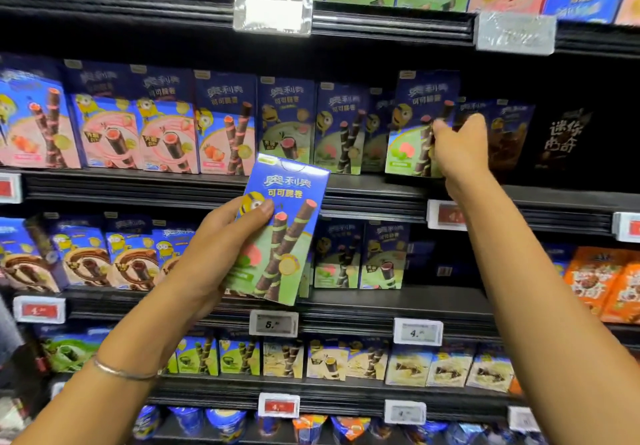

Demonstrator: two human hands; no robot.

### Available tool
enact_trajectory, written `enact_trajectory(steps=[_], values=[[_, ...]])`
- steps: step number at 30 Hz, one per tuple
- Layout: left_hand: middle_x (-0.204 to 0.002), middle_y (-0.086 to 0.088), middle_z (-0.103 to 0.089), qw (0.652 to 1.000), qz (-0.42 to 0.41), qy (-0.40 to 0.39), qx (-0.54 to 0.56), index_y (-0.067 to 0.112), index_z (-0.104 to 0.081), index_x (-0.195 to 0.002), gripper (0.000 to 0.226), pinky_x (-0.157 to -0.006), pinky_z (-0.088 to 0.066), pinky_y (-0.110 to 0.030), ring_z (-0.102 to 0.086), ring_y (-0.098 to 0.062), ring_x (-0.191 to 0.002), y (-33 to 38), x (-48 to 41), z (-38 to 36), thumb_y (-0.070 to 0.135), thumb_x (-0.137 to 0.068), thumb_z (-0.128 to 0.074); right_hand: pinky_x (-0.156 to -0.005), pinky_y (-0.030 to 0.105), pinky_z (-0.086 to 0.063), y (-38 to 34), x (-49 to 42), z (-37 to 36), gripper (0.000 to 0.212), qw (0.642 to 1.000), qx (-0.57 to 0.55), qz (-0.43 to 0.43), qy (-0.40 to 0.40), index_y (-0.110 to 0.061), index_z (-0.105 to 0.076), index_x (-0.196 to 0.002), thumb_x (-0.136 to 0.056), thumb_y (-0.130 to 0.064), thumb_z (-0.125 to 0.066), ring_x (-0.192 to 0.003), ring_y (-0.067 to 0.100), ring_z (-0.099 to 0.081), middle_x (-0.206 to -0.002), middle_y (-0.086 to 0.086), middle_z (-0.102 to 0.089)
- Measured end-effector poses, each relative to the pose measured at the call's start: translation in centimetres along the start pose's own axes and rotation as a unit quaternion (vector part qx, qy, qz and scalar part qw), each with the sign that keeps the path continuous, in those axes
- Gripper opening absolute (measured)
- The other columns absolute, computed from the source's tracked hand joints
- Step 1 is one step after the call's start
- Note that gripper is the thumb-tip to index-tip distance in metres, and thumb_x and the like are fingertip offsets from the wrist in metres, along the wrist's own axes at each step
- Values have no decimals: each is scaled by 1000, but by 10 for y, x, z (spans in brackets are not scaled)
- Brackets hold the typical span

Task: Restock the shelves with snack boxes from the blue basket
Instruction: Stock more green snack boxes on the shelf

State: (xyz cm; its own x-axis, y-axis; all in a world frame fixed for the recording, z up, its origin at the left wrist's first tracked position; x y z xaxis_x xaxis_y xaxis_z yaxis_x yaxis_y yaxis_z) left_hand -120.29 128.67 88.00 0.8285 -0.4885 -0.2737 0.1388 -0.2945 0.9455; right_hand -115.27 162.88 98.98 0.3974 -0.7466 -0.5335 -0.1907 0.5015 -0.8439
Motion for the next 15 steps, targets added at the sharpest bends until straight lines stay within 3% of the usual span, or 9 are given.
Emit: enact_trajectory(steps=[4, 7, 11, 15], values=[[-102, -11, -80, 1000, -1, 0, 4, 22, -79, -101, 25, -63, -62, -33, -78, -22, -77, 4, 1, 6, 40, -88, -69, -59, 26, -36, 12, -16, -19, 12, 996, 89, -4, -11, -14, -42, -90, -96, -14, -53, -86, 22, -48, -94, 4, -49], [-106, -12, -80, 1000, -1, 7, 4, 23, -79, -103, 25, -67, -62, -36, -78, -24, -80, 6, 1, 11, 41, -87, -72, -74, 27, -38, 20, -20, -29, 8, 991, 133, -19, -25, -9, -48, -99, -94, -12, -54, -92, 26, -51, -104, 11, -53], [-107, -13, -80, 1000, -3, 10, 15, 23, -79, -102, 24, -65, -64, -37, -79, -25, -81, 8, 2, 15, 41, -87, -73, -78, 32, -41, 24, -23, -34, 31, 983, 178, -33, -27, 0, -59, -119, -93, -16, -56, -106, 37, -60, -122, 20, -61], [-106, -11, -80, 1000, -6, 10, 22, 25, -80, -100, 25, -63, -64, -35, -79, -23, -80, 10, 1, 16, 42, -83, -71, -77, 33, -42, 24, -26, -39, 33, 980, 195, -41, -30, 3, -58, -120, -92, -15, -56, -109, 39, -60, -124, 24, -61]])
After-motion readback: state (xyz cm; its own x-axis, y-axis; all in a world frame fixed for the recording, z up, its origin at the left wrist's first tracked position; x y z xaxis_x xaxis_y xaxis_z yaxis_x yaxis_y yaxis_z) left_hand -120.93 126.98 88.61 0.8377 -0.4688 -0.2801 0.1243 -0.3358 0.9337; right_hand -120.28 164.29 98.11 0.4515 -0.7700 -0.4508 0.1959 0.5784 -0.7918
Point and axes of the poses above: each hand's wrist, its own x-axis away from the middle knuckle, its own z-axis out of the back of the hand, y = z × x, the point moved 5 cm from there along -x, towards the middle knuckle
